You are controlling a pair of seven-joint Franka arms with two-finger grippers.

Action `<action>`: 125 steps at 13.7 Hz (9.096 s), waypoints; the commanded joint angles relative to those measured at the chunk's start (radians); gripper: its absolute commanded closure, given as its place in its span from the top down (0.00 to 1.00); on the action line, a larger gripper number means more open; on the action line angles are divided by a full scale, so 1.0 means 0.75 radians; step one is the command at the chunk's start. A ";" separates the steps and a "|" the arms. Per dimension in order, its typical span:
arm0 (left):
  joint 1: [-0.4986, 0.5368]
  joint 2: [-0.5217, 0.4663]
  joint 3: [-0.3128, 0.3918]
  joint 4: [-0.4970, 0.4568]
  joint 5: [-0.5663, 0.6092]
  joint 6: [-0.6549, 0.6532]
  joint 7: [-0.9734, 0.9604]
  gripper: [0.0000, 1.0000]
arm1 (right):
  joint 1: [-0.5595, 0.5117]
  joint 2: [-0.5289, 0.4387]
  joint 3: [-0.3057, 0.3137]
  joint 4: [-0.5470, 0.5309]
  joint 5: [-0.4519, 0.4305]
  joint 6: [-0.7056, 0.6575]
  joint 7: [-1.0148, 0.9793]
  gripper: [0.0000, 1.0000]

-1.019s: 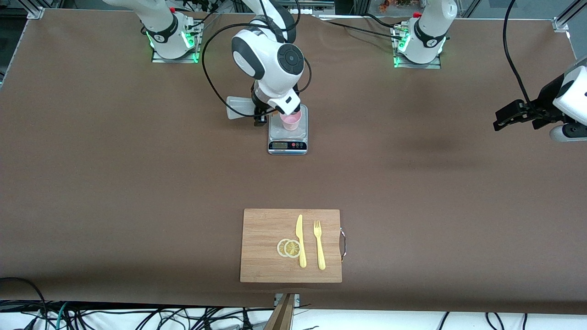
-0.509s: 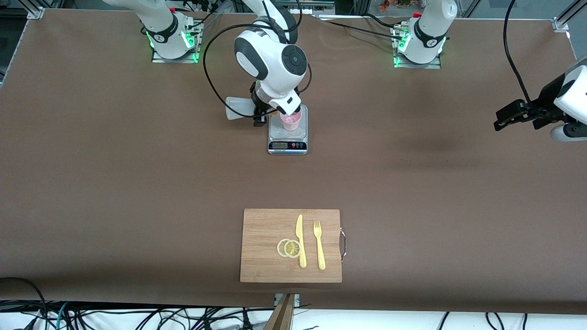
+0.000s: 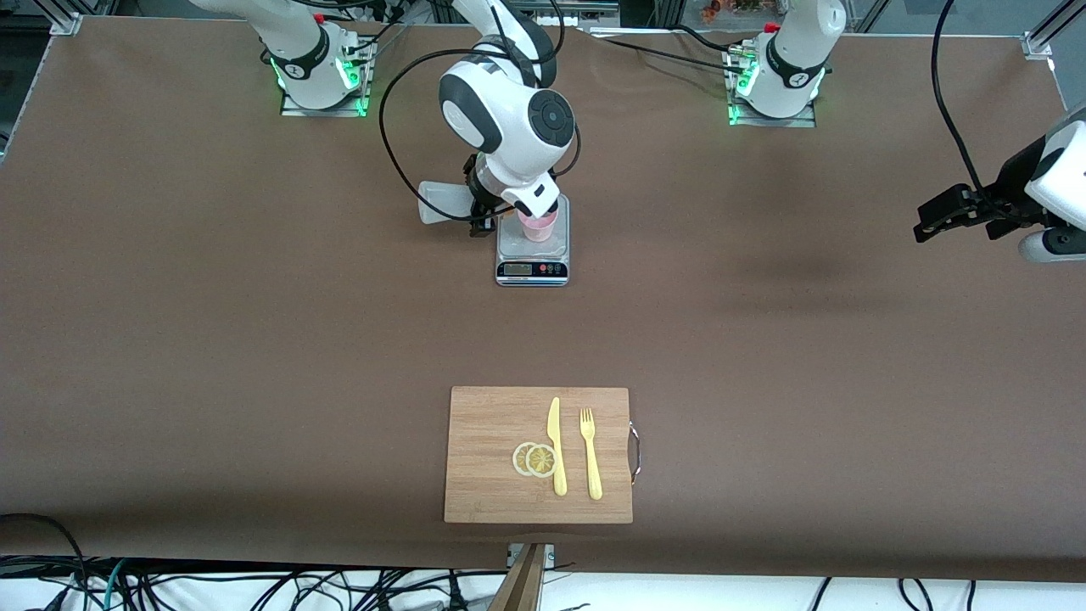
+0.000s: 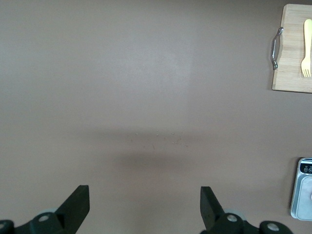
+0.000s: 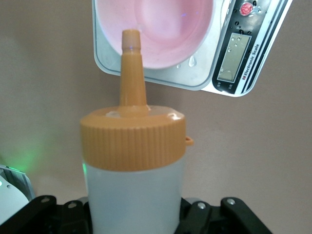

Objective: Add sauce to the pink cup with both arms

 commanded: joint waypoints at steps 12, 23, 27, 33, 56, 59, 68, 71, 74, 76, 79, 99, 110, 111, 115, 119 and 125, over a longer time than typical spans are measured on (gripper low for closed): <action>0.013 0.024 -0.006 0.044 -0.036 -0.010 -0.004 1.00 | -0.105 -0.009 -0.013 0.029 0.101 0.053 -0.249 0.00; 0.013 0.024 -0.006 0.044 -0.036 -0.010 -0.004 1.00 | -0.540 -0.031 -0.015 0.025 0.448 0.168 -0.825 0.00; 0.013 0.024 -0.006 0.044 -0.036 -0.010 -0.004 1.00 | -0.722 -0.019 -0.013 0.022 0.661 0.219 -1.085 0.00; 0.013 0.024 -0.006 0.044 -0.036 -0.010 -0.004 1.00 | -0.960 0.013 -0.013 -0.004 0.990 0.196 -1.477 0.00; 0.013 0.024 -0.006 0.044 -0.036 -0.010 -0.004 1.00 | -1.522 0.371 -0.011 -0.137 1.463 -0.460 -2.425 0.00; 0.013 0.024 -0.006 0.044 -0.036 -0.010 -0.004 1.00 | -1.537 0.424 -0.011 -0.141 1.506 -0.503 -2.495 0.00; 0.013 0.024 -0.006 0.044 -0.036 -0.010 -0.004 1.00 | -1.551 0.490 -0.013 -0.143 1.551 -0.532 -2.536 0.18; 0.013 0.024 -0.006 0.044 -0.036 -0.010 -0.004 1.00 | -1.555 0.498 -0.013 -0.141 1.561 -0.532 -2.536 1.00; 0.013 0.024 -0.006 0.044 -0.036 -0.010 -0.004 1.00 | -1.557 0.502 -0.013 -0.141 1.565 -0.532 -2.530 1.00; 0.013 0.024 -0.006 0.044 -0.036 -0.010 -0.004 1.00 | -1.571 0.502 -0.013 -0.139 1.565 -0.532 -2.519 1.00; 0.013 0.024 -0.006 0.044 -0.036 -0.010 -0.004 1.00 | -1.606 0.502 -0.015 -0.131 1.565 -0.528 -2.513 1.00; 0.013 0.024 -0.006 0.044 -0.036 -0.010 -0.004 1.00 | -1.584 0.417 -0.055 0.589 1.369 -0.614 -1.093 1.00; 0.013 0.024 -0.006 0.044 -0.036 -0.010 -0.004 1.00 | -1.289 0.112 -0.049 0.646 0.959 -0.554 0.010 1.00; 0.013 0.024 -0.006 0.044 -0.036 -0.010 -0.004 1.00 | -1.261 0.073 -0.049 0.646 0.901 -0.556 0.104 1.00; 0.013 0.024 -0.006 0.044 -0.036 -0.010 -0.004 1.00 | -1.175 -0.043 -0.047 0.634 0.694 -0.564 0.413 1.00; 0.013 0.024 -0.006 0.044 -0.036 -0.010 -0.004 1.00 | -1.062 -0.158 -0.045 0.524 0.490 -0.552 0.809 1.00; 0.013 0.024 -0.006 0.044 -0.036 -0.010 -0.004 1.00 | -1.076 -0.250 -0.021 0.393 0.391 -0.354 0.849 1.00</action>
